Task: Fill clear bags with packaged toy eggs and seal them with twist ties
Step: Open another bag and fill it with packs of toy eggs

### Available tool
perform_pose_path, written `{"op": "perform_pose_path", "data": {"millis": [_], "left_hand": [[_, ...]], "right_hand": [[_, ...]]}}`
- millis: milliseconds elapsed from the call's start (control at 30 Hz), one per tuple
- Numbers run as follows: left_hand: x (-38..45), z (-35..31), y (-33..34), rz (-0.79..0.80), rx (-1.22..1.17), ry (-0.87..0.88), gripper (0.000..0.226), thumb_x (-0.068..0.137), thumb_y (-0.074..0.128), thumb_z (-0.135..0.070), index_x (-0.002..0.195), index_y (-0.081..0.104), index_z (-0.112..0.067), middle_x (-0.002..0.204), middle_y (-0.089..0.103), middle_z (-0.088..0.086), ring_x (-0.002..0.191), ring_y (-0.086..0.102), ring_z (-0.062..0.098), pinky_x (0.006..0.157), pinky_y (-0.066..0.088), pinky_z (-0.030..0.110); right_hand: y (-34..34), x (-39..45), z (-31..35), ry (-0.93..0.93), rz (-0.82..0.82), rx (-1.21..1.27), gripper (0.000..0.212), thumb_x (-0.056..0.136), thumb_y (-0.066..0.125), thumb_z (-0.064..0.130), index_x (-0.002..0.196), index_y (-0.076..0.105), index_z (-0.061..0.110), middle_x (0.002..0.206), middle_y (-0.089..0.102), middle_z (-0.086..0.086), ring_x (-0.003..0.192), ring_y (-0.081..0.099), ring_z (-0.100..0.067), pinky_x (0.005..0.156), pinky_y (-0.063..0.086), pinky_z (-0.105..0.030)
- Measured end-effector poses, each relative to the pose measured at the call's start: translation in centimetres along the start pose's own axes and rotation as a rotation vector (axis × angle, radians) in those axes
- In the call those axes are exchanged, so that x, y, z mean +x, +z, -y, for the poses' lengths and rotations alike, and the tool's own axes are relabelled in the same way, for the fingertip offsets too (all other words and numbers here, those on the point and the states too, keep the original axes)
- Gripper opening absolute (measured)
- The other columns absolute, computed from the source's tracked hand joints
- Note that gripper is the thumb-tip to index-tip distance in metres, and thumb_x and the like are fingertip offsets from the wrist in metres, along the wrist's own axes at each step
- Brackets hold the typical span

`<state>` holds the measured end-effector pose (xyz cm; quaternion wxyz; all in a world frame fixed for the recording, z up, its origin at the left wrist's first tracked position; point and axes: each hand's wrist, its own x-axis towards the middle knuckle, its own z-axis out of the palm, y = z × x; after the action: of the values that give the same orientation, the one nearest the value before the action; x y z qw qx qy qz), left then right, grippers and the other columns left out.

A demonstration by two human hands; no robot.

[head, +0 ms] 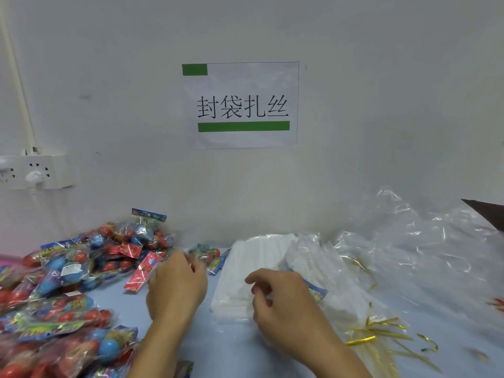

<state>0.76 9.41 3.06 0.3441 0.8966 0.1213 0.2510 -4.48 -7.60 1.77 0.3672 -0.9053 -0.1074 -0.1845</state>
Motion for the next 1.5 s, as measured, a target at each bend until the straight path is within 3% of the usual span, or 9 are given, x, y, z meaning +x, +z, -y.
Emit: {"op": "perform_pose_path", "data": {"millis": [133,400,600,700,833,1033,1167,1300,1500], "left_hand": [[-1.3,-3.2,-1.2,-0.033,-0.649,0.262,0.005,0.095,0.062,-0.023,0.096,0.065,-0.027,0.082,0.071,-0.010,0.081,0.069,0.008,0.061,0.053,0.021],[-4.4,-5.1,0.7,0.403,-0.672,0.659,0.037,0.081,0.069,-0.015,0.109,0.076,-0.038,0.126,0.065,-0.025,0.134,0.044,-0.007,0.110,0.042,0.027],[-4.0,-5.2,1.3,0.020,-0.694,0.527,0.037,0.095,0.065,-0.021,0.124,0.061,-0.043,0.123,0.058,-0.021,0.113,0.055,-0.006,0.080,0.053,0.012],[-3.6,-4.9,1.4,0.234,-0.719,0.240,0.056,0.086,0.063,-0.051,0.137,0.049,-0.035,0.126,0.057,-0.013,0.112,0.057,0.002,0.093,0.054,0.028],[-3.1,-4.3,1.9,0.364,-0.769,0.166,0.022,0.088,0.068,-0.042,0.080,0.072,-0.022,0.064,0.063,-0.002,0.060,0.060,0.009,0.054,0.054,0.033],[-2.6,-3.9,2.4,0.154,-0.682,0.120,0.020,0.092,0.066,-0.040,0.083,0.065,-0.021,0.076,0.066,-0.003,0.072,0.065,0.014,0.063,0.057,0.037],[-2.6,-3.8,2.5,0.163,-0.704,0.103,0.017,0.093,0.064,-0.037,0.084,0.064,-0.023,0.080,0.067,-0.002,0.073,0.064,0.012,0.059,0.053,0.029],[-3.2,-4.2,2.5,0.240,-0.758,0.099,0.014,0.095,0.063,-0.035,0.091,0.063,-0.021,0.088,0.069,0.004,0.080,0.066,0.019,0.063,0.051,0.029],[-4.1,-5.2,2.2,0.320,-0.814,0.095,0.020,0.095,0.061,-0.038,0.093,0.064,-0.018,0.085,0.070,0.002,0.072,0.067,0.010,0.058,0.048,0.021]], "right_hand": [[-0.3,0.3,0.6,0.063,-0.131,0.240,0.024,0.098,0.053,0.020,0.110,0.073,0.026,0.092,0.072,0.010,0.077,0.070,-0.006,0.083,0.058,-0.032],[-3.0,0.9,1.6,0.393,-0.048,1.462,0.036,0.101,0.050,0.040,0.113,0.075,0.016,0.108,0.077,-0.009,0.087,0.072,-0.020,0.067,0.059,-0.035],[-2.8,1.1,1.1,0.398,-0.132,1.148,0.024,0.103,0.054,0.024,0.116,0.067,0.010,0.097,0.078,-0.013,0.079,0.076,-0.022,0.060,0.058,-0.031],[-2.8,0.8,1.2,0.352,-0.049,1.125,0.019,0.101,0.056,0.018,0.112,0.070,0.011,0.095,0.078,-0.012,0.084,0.076,-0.026,0.063,0.060,-0.032],[-2.1,0.6,1.0,0.321,-0.144,0.856,0.008,0.096,0.066,0.015,0.100,0.072,0.012,0.084,0.076,-0.010,0.071,0.072,-0.017,0.063,0.061,-0.036],[-2.4,0.9,0.4,0.236,-0.507,0.410,0.017,0.080,0.082,0.012,0.069,0.073,0.022,0.065,0.072,0.014,0.063,0.069,0.000,0.063,0.056,-0.023],[-2.2,1.1,0.0,0.252,-0.504,0.444,0.019,0.085,0.077,0.010,0.072,0.071,0.023,0.068,0.072,0.008,0.064,0.069,-0.007,0.064,0.061,-0.039],[-1.8,0.9,-0.1,0.224,-0.389,0.423,0.016,0.091,0.066,0.019,0.075,0.067,0.017,0.064,0.068,0.012,0.057,0.060,0.000,0.055,0.045,-0.012],[-2.7,0.7,0.0,0.191,-0.365,0.455,0.019,0.083,0.079,0.025,0.069,0.072,0.015,0.060,0.070,0.010,0.053,0.062,0.001,0.054,0.044,-0.012]]}}
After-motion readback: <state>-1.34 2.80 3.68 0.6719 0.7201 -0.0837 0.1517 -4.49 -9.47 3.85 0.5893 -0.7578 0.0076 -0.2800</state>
